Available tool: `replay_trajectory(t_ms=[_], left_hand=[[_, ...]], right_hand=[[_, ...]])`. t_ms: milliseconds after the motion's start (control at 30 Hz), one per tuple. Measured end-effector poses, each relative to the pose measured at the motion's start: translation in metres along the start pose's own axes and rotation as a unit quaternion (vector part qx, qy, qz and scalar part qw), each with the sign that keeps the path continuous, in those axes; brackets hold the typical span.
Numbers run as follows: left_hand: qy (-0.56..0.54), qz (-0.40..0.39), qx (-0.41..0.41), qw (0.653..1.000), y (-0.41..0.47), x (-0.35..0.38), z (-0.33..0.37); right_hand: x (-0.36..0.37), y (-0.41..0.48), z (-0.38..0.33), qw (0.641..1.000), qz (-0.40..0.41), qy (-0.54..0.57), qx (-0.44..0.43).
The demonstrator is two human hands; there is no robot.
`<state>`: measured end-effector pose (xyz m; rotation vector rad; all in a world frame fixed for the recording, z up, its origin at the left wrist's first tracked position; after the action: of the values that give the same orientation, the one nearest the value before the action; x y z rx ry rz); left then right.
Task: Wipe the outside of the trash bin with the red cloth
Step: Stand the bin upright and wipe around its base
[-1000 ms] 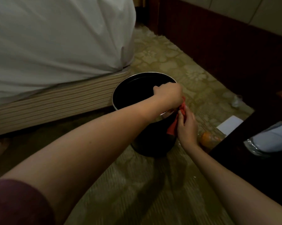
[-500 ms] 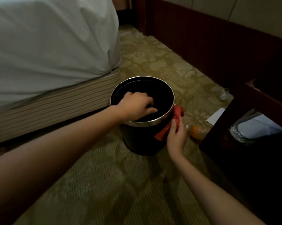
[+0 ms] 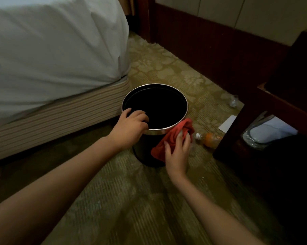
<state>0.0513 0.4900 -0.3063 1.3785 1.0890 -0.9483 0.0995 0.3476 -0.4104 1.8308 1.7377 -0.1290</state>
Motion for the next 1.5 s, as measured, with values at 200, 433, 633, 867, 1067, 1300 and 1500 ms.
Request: replay_trajectory(t_ms=[200,433,633,867,1067,1300,1500], left_hand=[[-0.042,0.045,-0.011,0.998,0.001,-0.005,0.009],[-0.052,0.039,-0.011,0.998,0.005,-0.006,0.036],[-0.057,0.025,-0.012,0.998,0.007,-0.004,0.034],[-0.075,0.057,-0.001,0.996,0.005,-0.004,0.035],[-0.087,0.068,-0.003,0.994,0.008,-0.008,0.040],[-0.085,0.079,-0.012,0.993,0.008,-0.006,0.038],[-0.090,0.084,-0.008,0.992,0.008,-0.005,0.038]], right_hand=[[0.003,0.005,0.019,0.999,-0.026,0.025,0.011],[-0.011,0.005,0.021,0.993,-0.014,0.111,0.035],[0.018,-0.032,0.058,0.991,-0.089,-0.067,0.074],[0.025,-0.036,0.070,0.980,-0.134,-0.085,0.117],[0.008,-0.025,0.005,0.995,-0.068,0.066,0.034],[0.038,-0.033,0.068,0.975,-0.193,-0.010,0.114],[0.038,-0.033,0.074,0.962,-0.226,-0.010,0.155]])
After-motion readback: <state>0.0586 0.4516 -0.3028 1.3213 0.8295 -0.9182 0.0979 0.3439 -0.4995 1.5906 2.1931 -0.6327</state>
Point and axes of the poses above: each hand's wrist, its own y-axis towards the middle knuckle, its own x-axis out of the palm, z = x × y, the point moved 7 cm from there along y, towards the middle knuckle, and after that the axes turned 13 degrees about z, right-handed, at the moved point
